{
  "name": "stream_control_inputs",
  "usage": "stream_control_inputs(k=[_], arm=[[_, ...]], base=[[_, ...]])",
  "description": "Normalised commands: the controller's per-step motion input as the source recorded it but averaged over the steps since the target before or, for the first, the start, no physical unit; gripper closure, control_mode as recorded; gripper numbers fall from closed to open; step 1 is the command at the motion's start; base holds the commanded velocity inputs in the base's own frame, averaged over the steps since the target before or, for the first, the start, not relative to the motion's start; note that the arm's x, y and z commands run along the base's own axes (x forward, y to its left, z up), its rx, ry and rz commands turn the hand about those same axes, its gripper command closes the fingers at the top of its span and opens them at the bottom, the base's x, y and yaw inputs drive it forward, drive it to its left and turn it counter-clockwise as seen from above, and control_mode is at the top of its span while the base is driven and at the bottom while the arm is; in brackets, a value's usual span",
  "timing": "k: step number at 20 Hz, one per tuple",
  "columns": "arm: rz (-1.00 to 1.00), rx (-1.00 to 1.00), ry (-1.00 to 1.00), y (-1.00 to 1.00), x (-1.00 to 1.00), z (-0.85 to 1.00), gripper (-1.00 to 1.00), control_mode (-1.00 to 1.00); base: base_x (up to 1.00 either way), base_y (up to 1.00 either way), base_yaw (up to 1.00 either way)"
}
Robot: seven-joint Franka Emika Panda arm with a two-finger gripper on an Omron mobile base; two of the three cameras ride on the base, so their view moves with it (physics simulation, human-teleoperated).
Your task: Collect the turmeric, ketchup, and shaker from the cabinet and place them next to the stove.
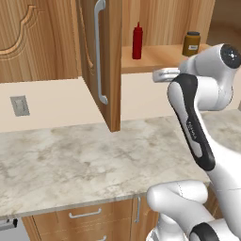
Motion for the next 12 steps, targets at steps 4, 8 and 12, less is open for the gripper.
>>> stream_control_inputs(k=[4, 8, 12], arm=[[0.00, 0.03, -0.31, 0.18, 0.18, 0.79, -1.00, -1.00], [0.05, 0.00, -0.19, 0.01, 0.08, 0.75, -1.00, -1.00], [0.07, -0.01, -0.06, 0.04, 0.00, 0.36, -1.00, -1.00]], base=[[0.00, 0.00, 0.00], [0.00, 0.00, 0.00], [0.00, 0.00, 0.00]])
